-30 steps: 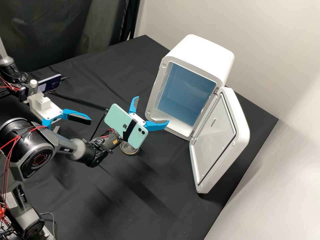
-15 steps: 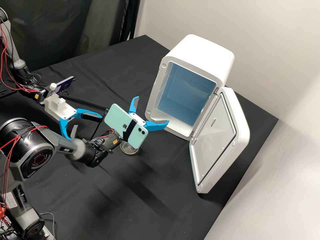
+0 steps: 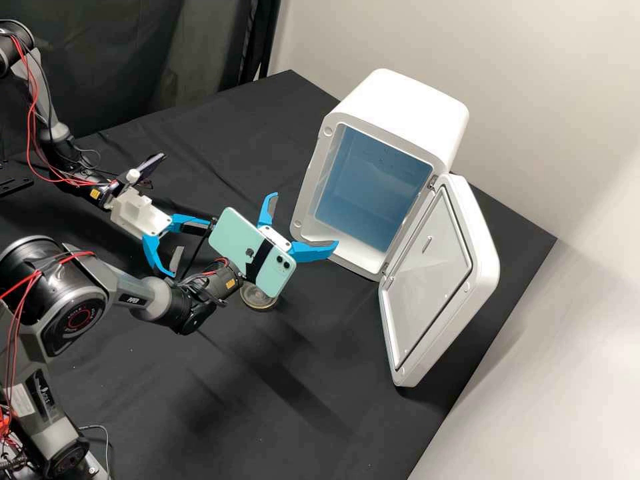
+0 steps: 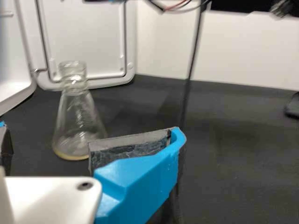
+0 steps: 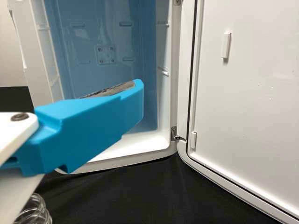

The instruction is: Place the flask in the incubator

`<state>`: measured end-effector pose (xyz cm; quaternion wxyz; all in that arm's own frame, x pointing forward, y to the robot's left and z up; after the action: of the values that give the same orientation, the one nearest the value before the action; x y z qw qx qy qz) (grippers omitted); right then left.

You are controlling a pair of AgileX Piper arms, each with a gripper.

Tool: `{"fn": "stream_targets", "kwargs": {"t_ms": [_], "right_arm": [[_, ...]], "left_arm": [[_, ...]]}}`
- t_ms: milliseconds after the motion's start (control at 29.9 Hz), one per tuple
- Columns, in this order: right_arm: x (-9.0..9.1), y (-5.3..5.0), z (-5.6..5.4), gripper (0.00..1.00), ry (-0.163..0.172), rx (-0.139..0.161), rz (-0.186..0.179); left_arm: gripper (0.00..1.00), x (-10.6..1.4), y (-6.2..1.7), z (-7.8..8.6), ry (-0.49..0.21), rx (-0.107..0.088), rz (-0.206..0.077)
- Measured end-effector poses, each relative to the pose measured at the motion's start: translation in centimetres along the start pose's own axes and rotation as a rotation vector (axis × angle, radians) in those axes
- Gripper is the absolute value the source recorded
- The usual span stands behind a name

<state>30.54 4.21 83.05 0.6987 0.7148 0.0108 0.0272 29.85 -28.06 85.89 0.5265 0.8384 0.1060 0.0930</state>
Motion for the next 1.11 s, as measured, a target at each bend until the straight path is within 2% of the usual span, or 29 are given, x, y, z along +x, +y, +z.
{"fn": "stream_targets", "kwargs": {"t_ms": [67,167,234,402,502,636,737,837,1105], "right_arm": [[0.0,0.0,0.0,1.00,0.000,0.000,0.000],[0.0,0.0,0.0,1.00,0.000,0.000,0.000],[0.0,0.0,0.0,1.00,0.000,0.000,0.000],[0.0,0.0,0.0,1.00,0.000,0.000,0.000],[0.0,0.0,0.0,1.00,0.000,0.000,0.000],[0.0,0.0,0.0,1.00,0.000,0.000,0.000],[0.0,0.0,0.0,1.00,0.000,0.000,0.000],[0.0,0.0,0.0,1.00,0.000,0.000,0.000],[0.0,0.0,0.0,1.00,0.000,0.000,0.000]], "left_arm": [[1.00,0.0,-0.10,-0.4,0.014,0.005,-0.011],[1.00,0.0,0.11,-1.0,0.033,0.018,-0.005],[1.00,0.0,0.25,-1.3,0.042,0.017,0.000],[1.00,-0.2,0.99,-2.8,0.083,0.036,0.026],[1.00,-0.5,1.50,-3.8,0.113,0.034,0.043],[1.00,-1.3,2.75,-5.0,0.153,0.039,0.079],[1.00,-1.6,3.16,-5.7,0.173,0.041,0.093],[1.00,-1.7,3.23,-6.1,0.186,0.051,0.093],[1.00,-1.8,3.08,-6.2,0.182,0.058,0.073]]}}
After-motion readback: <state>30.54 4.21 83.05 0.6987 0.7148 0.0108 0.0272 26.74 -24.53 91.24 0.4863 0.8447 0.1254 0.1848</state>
